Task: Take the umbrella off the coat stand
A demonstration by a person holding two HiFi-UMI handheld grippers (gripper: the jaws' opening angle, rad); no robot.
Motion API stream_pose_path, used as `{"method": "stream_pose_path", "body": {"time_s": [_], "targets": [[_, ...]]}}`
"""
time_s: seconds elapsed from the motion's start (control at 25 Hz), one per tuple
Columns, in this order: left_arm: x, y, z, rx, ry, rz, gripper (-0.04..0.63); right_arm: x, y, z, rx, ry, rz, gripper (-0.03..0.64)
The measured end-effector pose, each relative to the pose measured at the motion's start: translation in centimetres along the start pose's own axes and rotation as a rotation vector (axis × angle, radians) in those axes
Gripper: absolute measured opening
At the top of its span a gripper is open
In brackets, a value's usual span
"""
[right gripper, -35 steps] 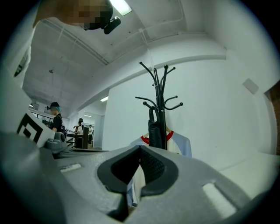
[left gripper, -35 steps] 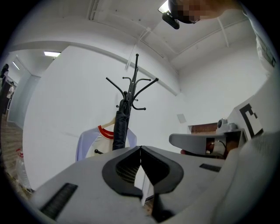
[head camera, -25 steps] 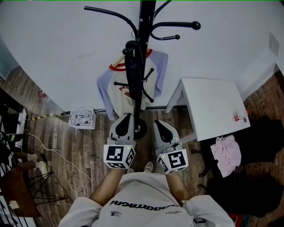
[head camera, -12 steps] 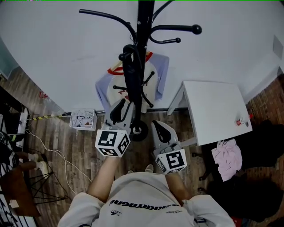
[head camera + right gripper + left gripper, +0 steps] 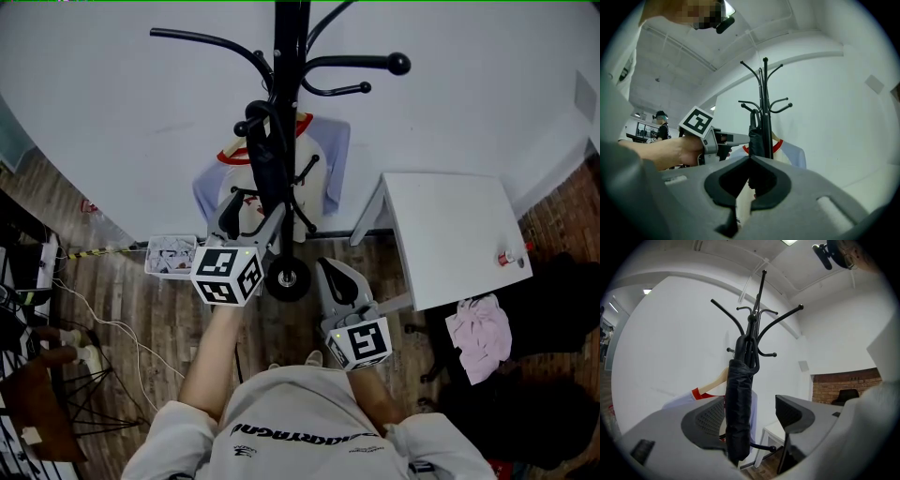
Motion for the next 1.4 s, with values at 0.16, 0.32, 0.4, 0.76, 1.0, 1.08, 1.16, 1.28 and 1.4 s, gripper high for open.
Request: {"method": "stream_pose_path", "body": {"time_s": [0.16,0.32,0.4,0.76,1.0,1.08,1.16,1.28,1.4], "targets": [[-0.1,-1.8,0.5,-0.009,0.013,0.035,0.357,0.1,0.3,-0.6,0.005,0.001,0.006,0.000],[-0.3,-3.6,1.4,-0.023,0.021,0.058,0.367,0.2,0.5,-1.0,0.009,-0.003,0.006,0.000],[-0.4,-4.6,1.8,-0.023,0.029,0.064,0.367,0.3,0.6,-1.3,0.011,-0.004,0.006,0.000],[0.7,-7.9,2.8,-0.021,0.032,0.120,0.367,0.7,1.2,-2.6,0.039,-0.018,0.010,0.000],[1.2,-9.1,3.0,-0.020,0.019,0.140,0.367,1.0,1.6,-2.9,0.055,-0.023,0.019,0.000],[1.4,-9.5,3.2,-0.020,0.017,0.132,0.367,1.1,1.6,-3.1,0.060,-0.025,0.021,0.000],[1.5,-9.8,3.2,-0.020,0.007,0.125,0.365,1.1,1.6,-3.2,0.065,-0.022,0.022,0.000],[1.6,-10.1,3.1,-0.011,-0.011,0.133,0.299,1.1,1.6,-3.4,0.072,-0.024,0.018,0.000],[1.6,-9.9,3.2,-0.014,-0.017,0.146,0.285,0.9,1.8,-3.2,0.077,-0.022,0.014,0.000]]}}
Point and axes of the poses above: the fingertips, and each gripper's own axes: y backward along the fingers, z to its left, x out of its underside, the point moved 5 cm from there along y, backward along the fingers, and after that the axes turned 7 degrees about z, right-handed, at the moved point
